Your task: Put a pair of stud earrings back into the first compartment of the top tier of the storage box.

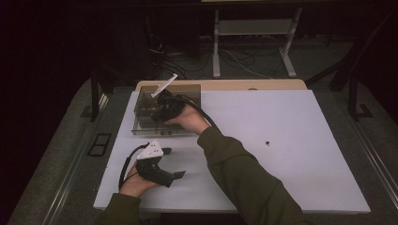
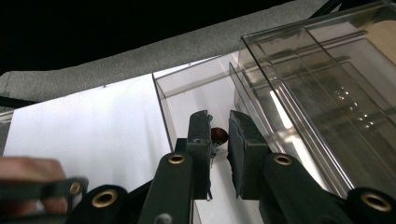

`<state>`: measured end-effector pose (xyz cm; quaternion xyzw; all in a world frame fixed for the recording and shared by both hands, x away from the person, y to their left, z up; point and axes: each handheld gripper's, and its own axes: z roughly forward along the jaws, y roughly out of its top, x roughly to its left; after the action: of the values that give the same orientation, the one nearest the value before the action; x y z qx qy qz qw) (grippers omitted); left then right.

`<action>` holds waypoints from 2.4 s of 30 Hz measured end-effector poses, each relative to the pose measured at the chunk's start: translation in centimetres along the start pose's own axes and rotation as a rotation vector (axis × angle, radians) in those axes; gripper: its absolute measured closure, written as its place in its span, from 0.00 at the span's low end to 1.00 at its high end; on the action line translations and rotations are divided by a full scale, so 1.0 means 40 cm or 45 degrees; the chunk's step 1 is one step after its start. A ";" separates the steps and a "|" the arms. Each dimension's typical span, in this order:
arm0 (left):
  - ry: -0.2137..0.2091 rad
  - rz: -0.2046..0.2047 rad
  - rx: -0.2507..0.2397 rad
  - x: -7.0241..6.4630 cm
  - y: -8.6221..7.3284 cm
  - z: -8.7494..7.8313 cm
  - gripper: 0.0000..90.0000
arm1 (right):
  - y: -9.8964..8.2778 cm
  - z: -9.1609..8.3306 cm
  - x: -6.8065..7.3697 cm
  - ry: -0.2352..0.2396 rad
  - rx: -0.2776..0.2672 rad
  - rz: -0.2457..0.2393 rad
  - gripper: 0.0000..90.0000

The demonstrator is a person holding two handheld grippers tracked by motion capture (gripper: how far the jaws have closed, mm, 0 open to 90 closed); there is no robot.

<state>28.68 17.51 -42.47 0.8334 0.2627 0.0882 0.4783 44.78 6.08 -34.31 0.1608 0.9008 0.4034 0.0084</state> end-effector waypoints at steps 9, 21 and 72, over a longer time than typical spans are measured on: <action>0.002 0.002 -0.003 -0.001 -0.001 -0.005 0.00 | 0.009 0.014 -0.007 -0.020 -0.018 0.051 0.71; 0.014 -0.005 -0.001 -0.004 -0.002 -0.004 0.00 | -0.049 -0.106 -0.023 -0.045 -0.081 0.104 0.56; 0.015 -0.001 0.022 -0.003 -0.009 0.000 0.00 | -0.563 -0.491 -0.091 -0.297 -0.101 0.235 0.52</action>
<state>28.44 17.58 -42.77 0.8368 0.2666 0.0905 0.4696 39.01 -23.25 -37.92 0.2884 0.8584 0.4162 0.0823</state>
